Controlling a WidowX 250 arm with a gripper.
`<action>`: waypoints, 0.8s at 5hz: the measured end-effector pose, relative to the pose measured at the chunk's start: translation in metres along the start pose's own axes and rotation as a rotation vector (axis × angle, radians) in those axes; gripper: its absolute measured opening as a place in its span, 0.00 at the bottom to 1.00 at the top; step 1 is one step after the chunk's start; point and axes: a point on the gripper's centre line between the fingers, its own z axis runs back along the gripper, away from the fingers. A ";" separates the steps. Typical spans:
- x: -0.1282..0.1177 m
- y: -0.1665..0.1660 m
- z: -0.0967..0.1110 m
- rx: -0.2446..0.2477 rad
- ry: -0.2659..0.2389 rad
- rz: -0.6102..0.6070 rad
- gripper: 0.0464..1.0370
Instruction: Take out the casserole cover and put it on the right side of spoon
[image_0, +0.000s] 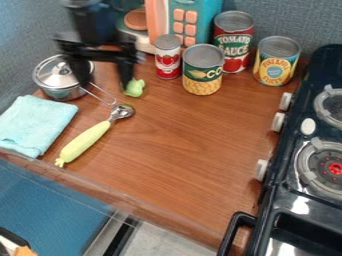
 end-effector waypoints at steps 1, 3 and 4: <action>-0.016 0.028 -0.006 0.091 0.007 0.123 0.96; -0.011 0.063 -0.011 0.192 0.083 0.298 0.96; 0.003 0.068 -0.010 0.169 0.106 0.327 0.96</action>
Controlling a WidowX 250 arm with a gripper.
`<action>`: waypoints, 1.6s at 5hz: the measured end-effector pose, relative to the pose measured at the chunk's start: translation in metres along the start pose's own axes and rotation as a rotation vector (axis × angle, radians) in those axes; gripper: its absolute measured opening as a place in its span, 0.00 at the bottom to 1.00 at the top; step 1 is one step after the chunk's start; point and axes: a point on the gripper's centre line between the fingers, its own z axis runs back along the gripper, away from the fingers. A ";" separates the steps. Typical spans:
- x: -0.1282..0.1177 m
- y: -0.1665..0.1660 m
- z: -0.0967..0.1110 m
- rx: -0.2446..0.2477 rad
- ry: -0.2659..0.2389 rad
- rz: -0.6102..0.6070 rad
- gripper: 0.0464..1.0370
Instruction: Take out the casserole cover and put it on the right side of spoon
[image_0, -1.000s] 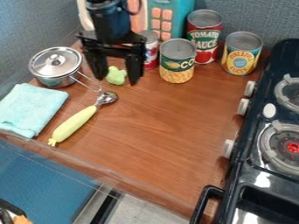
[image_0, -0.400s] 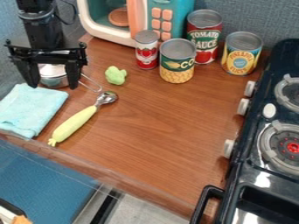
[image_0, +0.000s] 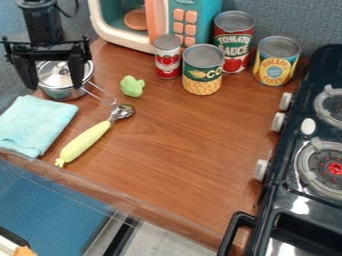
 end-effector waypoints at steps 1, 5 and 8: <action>0.017 0.004 -0.003 -0.009 0.013 0.029 0.96; 0.059 0.030 -0.025 0.018 -0.105 0.092 0.96; 0.092 0.016 -0.030 0.004 -0.122 0.134 0.96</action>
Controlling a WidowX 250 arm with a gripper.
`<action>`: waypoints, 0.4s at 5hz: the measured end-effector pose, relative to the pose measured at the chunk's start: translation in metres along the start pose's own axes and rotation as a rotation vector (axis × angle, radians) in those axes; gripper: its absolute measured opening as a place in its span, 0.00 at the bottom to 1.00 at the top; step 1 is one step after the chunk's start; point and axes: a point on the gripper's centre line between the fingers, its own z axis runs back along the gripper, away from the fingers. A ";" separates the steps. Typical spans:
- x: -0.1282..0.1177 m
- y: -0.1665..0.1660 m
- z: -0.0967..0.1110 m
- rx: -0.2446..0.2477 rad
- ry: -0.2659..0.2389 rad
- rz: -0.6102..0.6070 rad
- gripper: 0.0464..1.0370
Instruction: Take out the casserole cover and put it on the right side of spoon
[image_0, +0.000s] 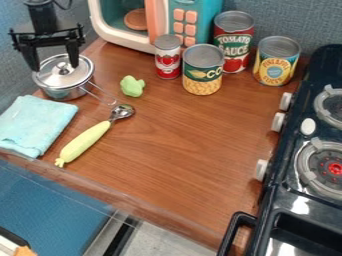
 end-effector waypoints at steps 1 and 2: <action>0.008 -0.007 -0.004 -0.006 0.003 -0.002 0.96; 0.017 -0.013 0.001 -0.009 -0.019 -0.008 0.96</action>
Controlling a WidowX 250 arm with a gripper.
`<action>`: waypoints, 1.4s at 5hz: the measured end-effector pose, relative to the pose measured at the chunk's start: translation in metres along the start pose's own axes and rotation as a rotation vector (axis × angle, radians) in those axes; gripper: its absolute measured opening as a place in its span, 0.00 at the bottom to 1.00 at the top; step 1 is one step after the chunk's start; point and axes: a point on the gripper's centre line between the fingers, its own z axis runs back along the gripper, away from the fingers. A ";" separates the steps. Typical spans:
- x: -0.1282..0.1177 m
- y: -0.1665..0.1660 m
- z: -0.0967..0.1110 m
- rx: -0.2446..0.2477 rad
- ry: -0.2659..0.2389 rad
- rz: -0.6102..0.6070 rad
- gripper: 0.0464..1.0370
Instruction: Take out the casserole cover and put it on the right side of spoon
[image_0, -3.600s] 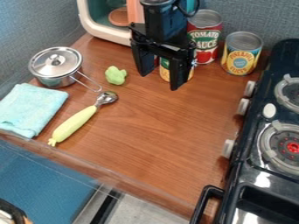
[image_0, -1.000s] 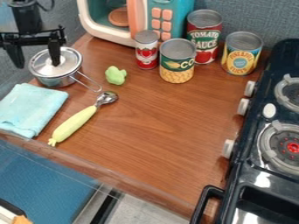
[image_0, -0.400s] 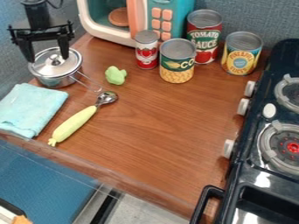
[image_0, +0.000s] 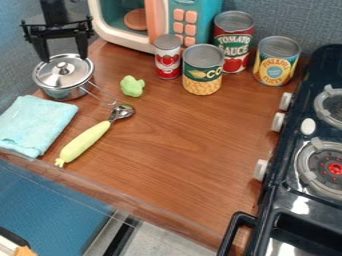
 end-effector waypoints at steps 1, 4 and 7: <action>0.002 -0.002 -0.010 0.007 0.014 -0.007 0.96; 0.002 0.001 -0.015 0.014 0.025 -0.021 0.96; -0.001 0.010 -0.018 0.020 0.042 -0.028 0.96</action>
